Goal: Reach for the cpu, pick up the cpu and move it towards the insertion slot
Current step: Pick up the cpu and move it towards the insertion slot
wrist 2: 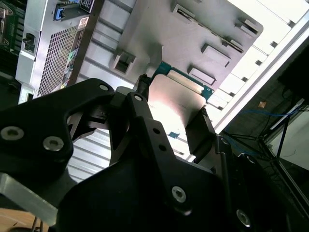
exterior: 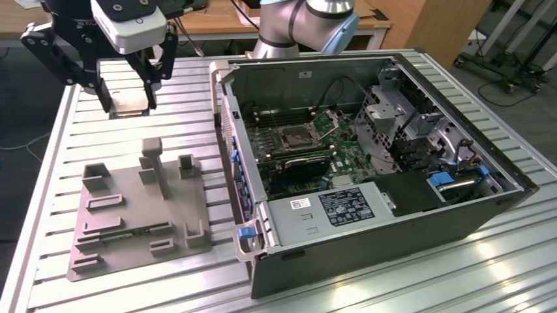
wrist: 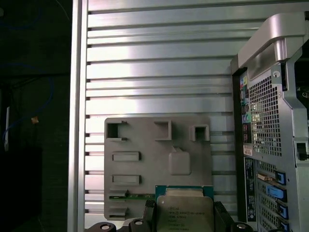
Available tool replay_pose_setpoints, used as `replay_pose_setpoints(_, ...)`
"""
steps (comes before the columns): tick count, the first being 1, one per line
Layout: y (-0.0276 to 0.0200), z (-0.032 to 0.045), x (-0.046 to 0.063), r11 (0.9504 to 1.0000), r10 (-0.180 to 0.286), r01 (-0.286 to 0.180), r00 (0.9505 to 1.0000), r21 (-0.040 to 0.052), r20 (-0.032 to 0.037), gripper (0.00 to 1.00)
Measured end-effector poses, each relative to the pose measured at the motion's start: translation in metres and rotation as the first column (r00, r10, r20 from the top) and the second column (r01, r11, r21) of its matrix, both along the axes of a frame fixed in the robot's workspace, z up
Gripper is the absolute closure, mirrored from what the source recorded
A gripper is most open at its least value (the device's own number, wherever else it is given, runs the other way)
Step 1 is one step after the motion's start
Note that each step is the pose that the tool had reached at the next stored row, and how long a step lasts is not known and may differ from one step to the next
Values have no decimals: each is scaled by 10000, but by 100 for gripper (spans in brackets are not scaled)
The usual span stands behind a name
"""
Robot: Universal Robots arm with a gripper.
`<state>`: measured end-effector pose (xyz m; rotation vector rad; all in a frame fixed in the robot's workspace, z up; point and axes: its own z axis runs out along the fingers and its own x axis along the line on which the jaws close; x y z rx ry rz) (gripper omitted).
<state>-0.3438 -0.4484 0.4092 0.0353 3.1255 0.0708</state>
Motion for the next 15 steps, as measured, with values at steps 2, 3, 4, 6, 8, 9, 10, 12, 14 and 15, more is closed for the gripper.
replay_pose_setpoints(2, 0, -1, 9, 10000, -1, 1, 10000, 0, 0, 46)
replay_pose_setpoints(3, 0, -2, 13, 10000, -1, 1, 10000, 0, 0, 46)
replay_pose_setpoints(4, 0, -2, 16, 10000, -1, 1, 10000, 0, 1, 46)
replay_pose_setpoints(6, 0, -2, 24, 10000, 0, 0, 10000, 0, 0, 46)
replay_pose_setpoints(8, 0, -4, 31, 10000, -1, 1, 10000, 1, 1, 46)
replay_pose_setpoints(9, 0, -3, 35, 10000, -1, 1, 10000, 0, 0, 46)
replay_pose_setpoints(10, 0, -4, 38, 10000, -1, 1, 10000, 0, 0, 46)
replay_pose_setpoints(12, 0, -5, 45, 10000, 0, 0, 10000, 0, 0, 46)
replay_pose_setpoints(14, 0, -4, 56, 10000, 1, -1, 10000, -1, -1, 46)
replay_pose_setpoints(15, 0, -5, 60, 10000, 0, 0, 10000, 0, 0, 46)
